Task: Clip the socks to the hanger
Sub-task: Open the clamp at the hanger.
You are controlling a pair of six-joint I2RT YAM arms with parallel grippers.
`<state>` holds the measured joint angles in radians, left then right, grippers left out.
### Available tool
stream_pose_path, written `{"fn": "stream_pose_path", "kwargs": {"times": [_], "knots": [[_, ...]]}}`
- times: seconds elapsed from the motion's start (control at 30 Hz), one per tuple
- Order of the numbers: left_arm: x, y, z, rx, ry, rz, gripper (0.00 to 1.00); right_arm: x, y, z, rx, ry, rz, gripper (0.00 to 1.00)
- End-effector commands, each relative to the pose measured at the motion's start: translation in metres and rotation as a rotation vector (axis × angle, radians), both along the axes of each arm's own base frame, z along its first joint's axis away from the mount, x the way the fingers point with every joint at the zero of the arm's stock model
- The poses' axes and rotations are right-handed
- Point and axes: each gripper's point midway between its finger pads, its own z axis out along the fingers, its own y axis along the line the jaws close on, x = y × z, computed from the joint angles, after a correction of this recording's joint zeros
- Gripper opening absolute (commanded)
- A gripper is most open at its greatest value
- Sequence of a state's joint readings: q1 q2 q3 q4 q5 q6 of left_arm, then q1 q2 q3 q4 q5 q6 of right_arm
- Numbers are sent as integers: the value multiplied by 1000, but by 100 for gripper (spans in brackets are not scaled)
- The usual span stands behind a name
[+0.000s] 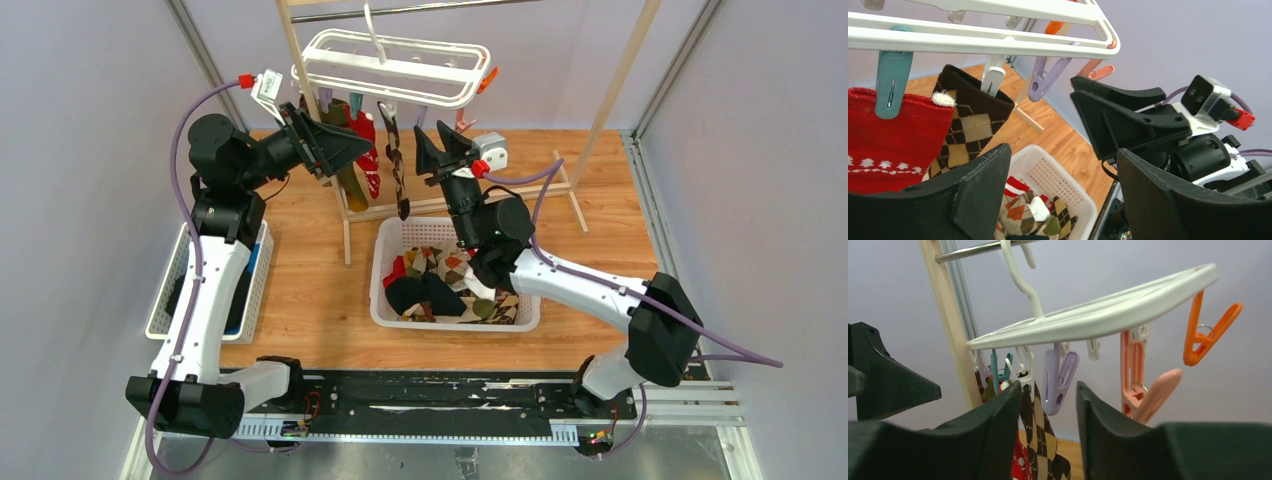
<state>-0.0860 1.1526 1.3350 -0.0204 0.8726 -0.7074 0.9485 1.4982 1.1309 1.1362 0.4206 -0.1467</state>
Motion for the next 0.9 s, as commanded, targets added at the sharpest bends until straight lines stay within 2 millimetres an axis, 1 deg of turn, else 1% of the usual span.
{"fn": "stream_pose_path", "kwargs": {"times": [0.0, 0.1, 0.23, 0.3, 0.33, 0.4, 0.43, 0.5, 0.63, 0.87], "knots": [[-2, 1, 9, -6, -42, -13, 82, 6, -3, -16, -29, 30, -34, 49], [-1, 1, 7, 2, -46, -7, 85, 7, 3, -15, -57, 18, -46, 55], [3, 3, 5, 13, -50, 13, 90, 14, 2, -16, -70, 9, -130, 55], [4, 4, 1, 20, -30, 21, 91, 17, 3, -14, -79, -5, -178, 52], [5, 4, 0, 22, -27, 25, 91, 19, 4, -17, -94, -4, -215, 49], [5, 5, 1, 25, -28, 28, 92, 19, 0, -16, -81, -17, -292, 47], [5, 5, 1, 24, -27, 29, 92, 19, -3, -12, -68, -26, -335, 47], [4, 5, 2, 23, -29, 30, 92, 16, -2, -8, -69, -57, -386, 45], [4, 5, 0, 23, -25, 30, 92, 14, 8, -6, -111, -96, -405, 40], [5, 5, -3, 30, -24, 31, 92, 14, 6, -4, -145, -111, -473, 34]]}}
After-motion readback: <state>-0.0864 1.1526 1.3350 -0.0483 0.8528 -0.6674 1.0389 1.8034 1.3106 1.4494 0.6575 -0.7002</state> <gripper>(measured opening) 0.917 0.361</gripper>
